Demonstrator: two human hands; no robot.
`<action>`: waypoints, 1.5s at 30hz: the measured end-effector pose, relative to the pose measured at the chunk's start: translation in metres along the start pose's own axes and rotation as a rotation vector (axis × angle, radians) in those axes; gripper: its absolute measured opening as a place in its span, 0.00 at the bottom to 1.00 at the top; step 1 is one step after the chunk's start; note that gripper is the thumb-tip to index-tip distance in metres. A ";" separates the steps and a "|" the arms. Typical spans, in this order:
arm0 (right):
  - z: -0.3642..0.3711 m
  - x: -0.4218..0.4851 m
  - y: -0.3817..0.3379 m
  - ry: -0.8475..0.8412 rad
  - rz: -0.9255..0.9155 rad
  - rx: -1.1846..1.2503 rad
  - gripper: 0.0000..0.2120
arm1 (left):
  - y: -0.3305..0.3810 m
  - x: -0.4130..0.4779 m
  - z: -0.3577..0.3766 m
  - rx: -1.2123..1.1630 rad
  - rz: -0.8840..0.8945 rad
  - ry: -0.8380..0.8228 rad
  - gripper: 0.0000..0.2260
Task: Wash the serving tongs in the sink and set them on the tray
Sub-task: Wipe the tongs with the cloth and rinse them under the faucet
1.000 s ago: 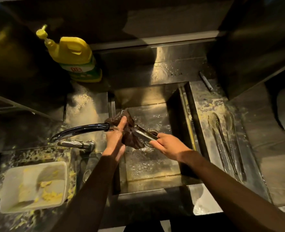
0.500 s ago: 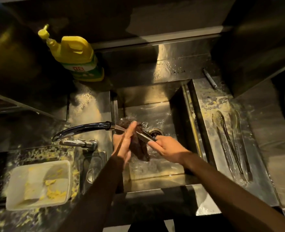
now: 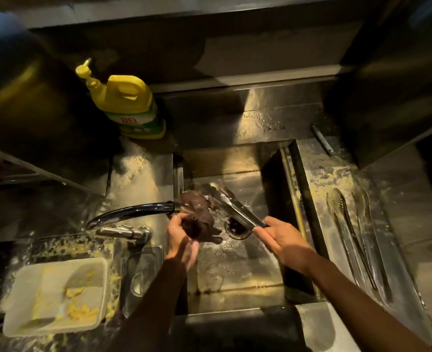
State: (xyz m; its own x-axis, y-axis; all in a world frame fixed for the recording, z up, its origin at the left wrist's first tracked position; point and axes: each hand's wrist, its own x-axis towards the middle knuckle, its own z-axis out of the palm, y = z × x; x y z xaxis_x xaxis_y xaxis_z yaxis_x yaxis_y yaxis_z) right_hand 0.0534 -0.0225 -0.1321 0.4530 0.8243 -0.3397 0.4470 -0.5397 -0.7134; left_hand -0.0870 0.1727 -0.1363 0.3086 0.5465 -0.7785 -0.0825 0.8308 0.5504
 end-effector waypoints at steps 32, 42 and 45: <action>0.054 0.011 -0.045 -0.066 0.130 0.345 0.28 | -0.019 0.003 0.015 0.295 -0.021 -0.239 0.06; 0.038 0.019 -0.040 -0.064 0.071 0.364 0.28 | 0.002 0.004 0.022 0.555 0.145 -0.318 0.03; 0.014 0.011 -0.021 -0.172 0.072 0.190 0.27 | 0.014 0.014 0.012 0.465 0.163 -0.221 0.07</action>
State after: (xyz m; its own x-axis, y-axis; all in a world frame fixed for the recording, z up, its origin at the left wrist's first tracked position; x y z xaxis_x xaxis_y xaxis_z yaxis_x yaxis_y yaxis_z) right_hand 0.0384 -0.0002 -0.1295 0.3333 0.8109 -0.4810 0.2583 -0.5692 -0.7806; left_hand -0.0722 0.1910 -0.1356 0.5228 0.5879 -0.6173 0.2666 0.5750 0.7735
